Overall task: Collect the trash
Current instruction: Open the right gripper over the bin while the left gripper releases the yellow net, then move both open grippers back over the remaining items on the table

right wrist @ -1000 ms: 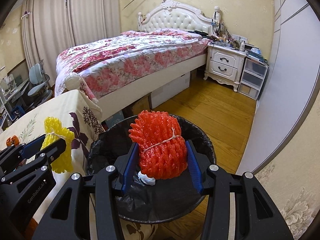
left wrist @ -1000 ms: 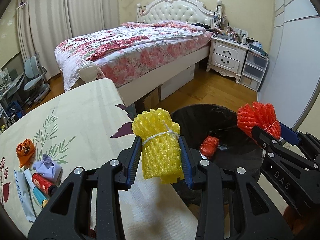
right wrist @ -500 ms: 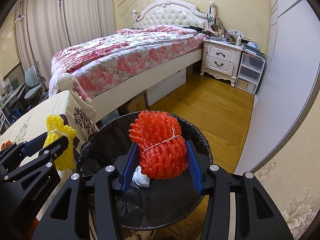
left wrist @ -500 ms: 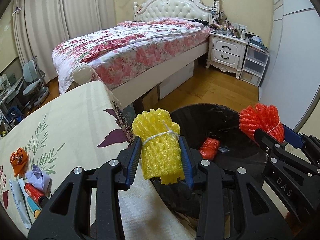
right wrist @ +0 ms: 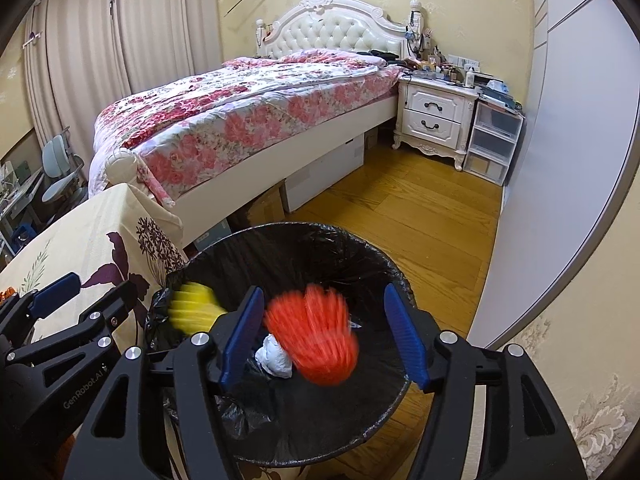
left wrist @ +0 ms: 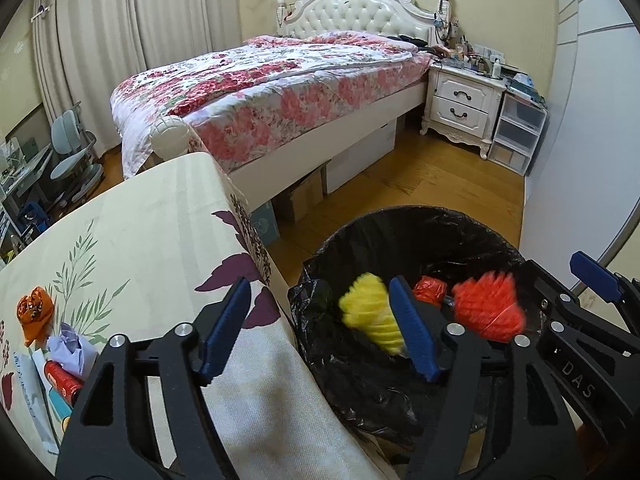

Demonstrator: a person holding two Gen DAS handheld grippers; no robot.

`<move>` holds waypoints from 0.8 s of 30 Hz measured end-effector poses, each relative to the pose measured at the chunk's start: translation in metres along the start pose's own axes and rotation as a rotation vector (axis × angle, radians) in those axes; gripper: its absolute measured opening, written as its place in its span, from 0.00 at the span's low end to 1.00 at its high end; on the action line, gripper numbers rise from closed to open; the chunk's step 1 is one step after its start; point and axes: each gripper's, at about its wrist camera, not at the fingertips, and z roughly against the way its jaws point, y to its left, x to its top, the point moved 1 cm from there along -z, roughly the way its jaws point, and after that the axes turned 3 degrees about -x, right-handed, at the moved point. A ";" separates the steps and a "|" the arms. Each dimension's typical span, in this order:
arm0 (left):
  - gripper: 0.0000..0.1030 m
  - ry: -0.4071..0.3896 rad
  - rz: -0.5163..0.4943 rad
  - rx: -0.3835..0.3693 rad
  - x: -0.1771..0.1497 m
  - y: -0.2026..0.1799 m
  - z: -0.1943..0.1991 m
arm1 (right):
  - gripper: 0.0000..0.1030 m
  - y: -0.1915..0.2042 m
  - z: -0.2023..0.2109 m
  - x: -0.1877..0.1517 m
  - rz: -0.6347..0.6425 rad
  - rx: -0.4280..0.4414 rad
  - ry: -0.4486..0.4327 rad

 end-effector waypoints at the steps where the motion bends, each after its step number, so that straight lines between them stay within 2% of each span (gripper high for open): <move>1: 0.75 -0.002 0.008 0.002 0.000 0.001 0.001 | 0.62 0.000 0.001 0.000 0.000 -0.003 -0.001; 4: 0.77 -0.009 0.017 0.004 0.000 0.004 0.004 | 0.66 0.000 0.003 -0.001 0.002 -0.007 -0.005; 10: 0.84 -0.034 0.005 0.030 -0.002 0.005 0.017 | 0.68 0.003 0.011 -0.001 0.008 -0.010 -0.016; 18: 0.85 -0.047 0.005 0.043 -0.007 0.017 0.041 | 0.69 0.013 0.023 -0.004 0.022 -0.003 -0.025; 24: 0.85 -0.039 0.036 0.073 -0.021 0.041 0.067 | 0.69 0.024 0.037 -0.012 0.036 0.019 -0.021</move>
